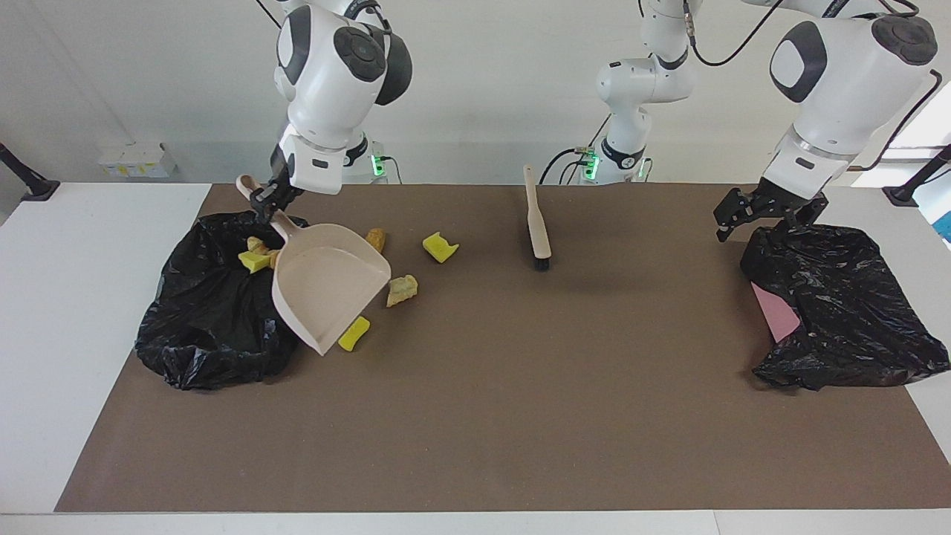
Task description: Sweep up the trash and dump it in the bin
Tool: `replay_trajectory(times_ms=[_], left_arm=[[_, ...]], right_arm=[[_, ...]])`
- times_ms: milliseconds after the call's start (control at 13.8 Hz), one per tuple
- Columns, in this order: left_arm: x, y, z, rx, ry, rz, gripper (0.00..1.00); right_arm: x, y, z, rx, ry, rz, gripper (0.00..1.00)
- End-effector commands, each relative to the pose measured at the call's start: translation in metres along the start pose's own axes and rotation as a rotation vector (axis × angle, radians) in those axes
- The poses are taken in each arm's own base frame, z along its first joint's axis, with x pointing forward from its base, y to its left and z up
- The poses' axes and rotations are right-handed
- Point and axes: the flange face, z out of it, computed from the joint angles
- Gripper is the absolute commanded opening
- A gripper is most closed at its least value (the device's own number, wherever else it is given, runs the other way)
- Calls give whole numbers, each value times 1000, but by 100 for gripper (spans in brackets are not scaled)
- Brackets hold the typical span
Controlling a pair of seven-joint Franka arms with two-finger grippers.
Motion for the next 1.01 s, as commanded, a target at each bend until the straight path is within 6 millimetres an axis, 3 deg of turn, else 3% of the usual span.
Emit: replay_trajectory(times_ms=[0,145,290,507,652,797,941], left_arm=[[-20,0,-4,27,-1,13,100],[-17,1,-4,25,6,7,100],[-18,3,-6,19,7,6,100],[-17,-11,-9,19,11,-21,100],[-18,-17,-9,19,11,-32,100],[-18,-16,-9,19,11,-31,100],[-17,-15,-9,19,11,-28,100]], right_arm=[[46,-45,-16,73,55,198,0],[78,-79,-11,143,67,319,0],[108,-121,10,172,89,413,0],[144,-174,27,271,128,520,0],[151,-191,25,330,154,532,0],[161,-225,37,348,178,542,0],[165,-240,44,363,173,560,0]])
